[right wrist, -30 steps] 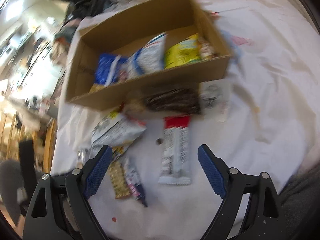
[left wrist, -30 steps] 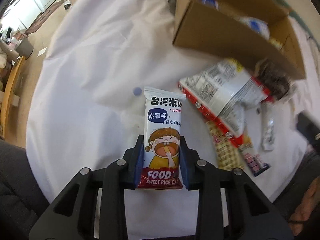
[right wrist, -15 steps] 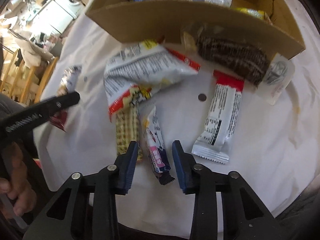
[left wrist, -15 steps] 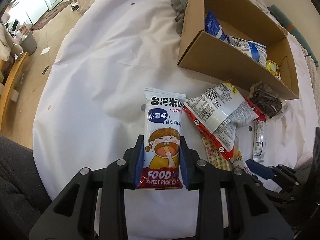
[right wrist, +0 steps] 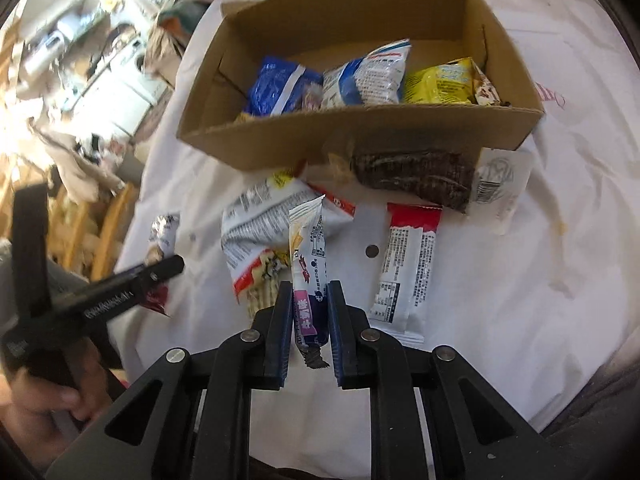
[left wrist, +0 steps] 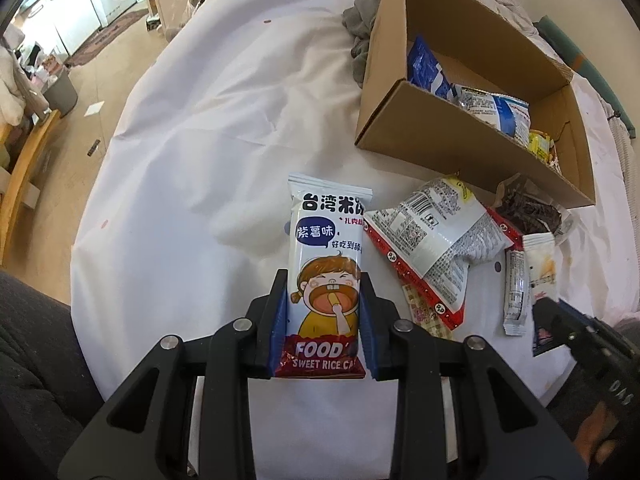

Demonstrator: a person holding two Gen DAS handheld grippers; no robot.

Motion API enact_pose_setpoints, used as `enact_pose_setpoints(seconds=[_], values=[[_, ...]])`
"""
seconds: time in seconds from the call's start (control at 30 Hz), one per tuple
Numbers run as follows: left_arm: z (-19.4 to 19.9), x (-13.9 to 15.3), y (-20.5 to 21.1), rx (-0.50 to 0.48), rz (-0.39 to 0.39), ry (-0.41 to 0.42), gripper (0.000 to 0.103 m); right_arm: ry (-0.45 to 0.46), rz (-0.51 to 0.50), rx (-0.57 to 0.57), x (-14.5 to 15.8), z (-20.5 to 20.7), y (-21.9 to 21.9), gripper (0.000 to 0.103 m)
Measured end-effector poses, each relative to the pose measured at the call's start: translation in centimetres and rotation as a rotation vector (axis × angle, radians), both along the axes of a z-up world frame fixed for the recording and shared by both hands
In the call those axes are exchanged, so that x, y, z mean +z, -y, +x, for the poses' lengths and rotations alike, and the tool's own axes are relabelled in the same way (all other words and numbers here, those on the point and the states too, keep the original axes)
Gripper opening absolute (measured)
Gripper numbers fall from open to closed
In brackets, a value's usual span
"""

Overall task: Organize snacks
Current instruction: 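Carry both snacks into the box, lower them and open both grippers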

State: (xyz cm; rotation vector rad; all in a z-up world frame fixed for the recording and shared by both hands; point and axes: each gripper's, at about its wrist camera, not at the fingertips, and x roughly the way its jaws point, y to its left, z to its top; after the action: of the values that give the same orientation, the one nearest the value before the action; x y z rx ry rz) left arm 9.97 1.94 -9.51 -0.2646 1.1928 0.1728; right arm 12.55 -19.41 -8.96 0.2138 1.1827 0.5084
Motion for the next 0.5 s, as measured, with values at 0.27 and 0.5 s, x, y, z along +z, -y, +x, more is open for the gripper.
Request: enact_pose_setpoints(seconds=[0.27, 0.5], values=[[0.8, 4.2, -0.7, -0.011, 0.006, 0.107, 0.027, 0.022, 0.162, -0.053, 2.3, 0.3, 2.8, 0.017], [4.6, 7.6, 0.1, -0.071, -0.016, 0.163, 0.027, 0.090, 0.253, -0.141, 5.5, 4.3, 5.6, 0.017]])
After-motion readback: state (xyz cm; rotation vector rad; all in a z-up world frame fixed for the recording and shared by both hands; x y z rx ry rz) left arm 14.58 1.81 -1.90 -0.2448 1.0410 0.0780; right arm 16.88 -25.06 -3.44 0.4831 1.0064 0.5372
